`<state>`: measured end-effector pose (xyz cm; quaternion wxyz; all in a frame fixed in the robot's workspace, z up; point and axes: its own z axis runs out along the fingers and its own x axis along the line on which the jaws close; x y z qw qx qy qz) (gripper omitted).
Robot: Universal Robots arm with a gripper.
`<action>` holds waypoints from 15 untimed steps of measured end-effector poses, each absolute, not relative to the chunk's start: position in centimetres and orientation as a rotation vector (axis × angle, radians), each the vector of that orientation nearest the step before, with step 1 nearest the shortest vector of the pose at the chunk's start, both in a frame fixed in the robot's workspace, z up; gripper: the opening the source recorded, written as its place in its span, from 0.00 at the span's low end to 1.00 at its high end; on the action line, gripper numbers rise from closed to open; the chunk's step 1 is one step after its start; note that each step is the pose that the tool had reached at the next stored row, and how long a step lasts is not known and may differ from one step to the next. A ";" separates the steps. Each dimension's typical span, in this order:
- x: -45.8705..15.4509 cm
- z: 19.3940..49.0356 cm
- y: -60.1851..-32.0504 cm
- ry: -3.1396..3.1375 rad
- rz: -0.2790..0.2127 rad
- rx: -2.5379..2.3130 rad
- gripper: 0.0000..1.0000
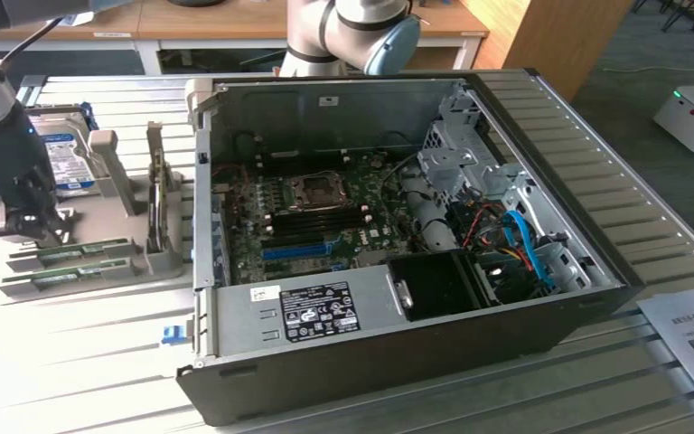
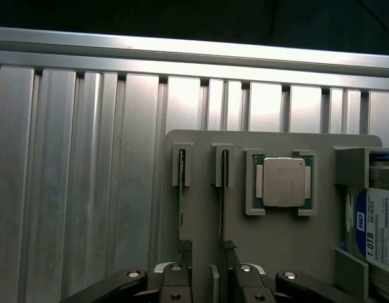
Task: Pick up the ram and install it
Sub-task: 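Pick up the ram and move it above insertion slot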
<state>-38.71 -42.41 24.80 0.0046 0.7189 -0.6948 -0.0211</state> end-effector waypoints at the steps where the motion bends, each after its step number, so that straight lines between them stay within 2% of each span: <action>1: -38.7 24.8 -42.5 -2.177 -0.066 2.252 0.31; 15: -38.7 24.8 -43.9 -2.177 -0.066 2.252 0.31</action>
